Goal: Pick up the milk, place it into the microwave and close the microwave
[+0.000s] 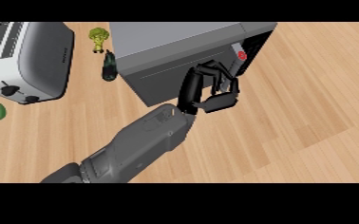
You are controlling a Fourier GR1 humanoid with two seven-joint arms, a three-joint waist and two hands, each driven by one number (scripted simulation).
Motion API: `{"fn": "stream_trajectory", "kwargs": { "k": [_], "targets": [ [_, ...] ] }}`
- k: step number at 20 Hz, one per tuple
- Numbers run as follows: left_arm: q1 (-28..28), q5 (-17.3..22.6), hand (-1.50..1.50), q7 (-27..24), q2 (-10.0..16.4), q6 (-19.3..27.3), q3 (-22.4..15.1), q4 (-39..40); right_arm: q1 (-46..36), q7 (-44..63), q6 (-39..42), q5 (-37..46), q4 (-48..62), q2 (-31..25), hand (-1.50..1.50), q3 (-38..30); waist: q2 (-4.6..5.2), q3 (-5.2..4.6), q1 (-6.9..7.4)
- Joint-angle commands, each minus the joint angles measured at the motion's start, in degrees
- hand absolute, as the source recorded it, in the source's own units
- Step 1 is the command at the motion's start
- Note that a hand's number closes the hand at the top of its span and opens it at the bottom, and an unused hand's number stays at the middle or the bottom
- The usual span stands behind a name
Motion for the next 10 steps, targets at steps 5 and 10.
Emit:
{"fn": "stream_trajectory", "kwargs": {
  "k": [5,10],
  "targets": [
    [-2.3,3.0,1.50,6.1,0.0,3.1,0.5,8.2,0.2,0.8,1.5,-3.5,-0.5,-1.2,-1.50,0.1,0.52,-0.15,1.08],
    [-1.1,4.3,1.50,6.2,0.0,5.3,0.1,10.5,0.4,1.1,0.4,-3.6,-1.8,-2.1,-1.50,-2.0,0.02,-0.35,3.58]
  ]
}}
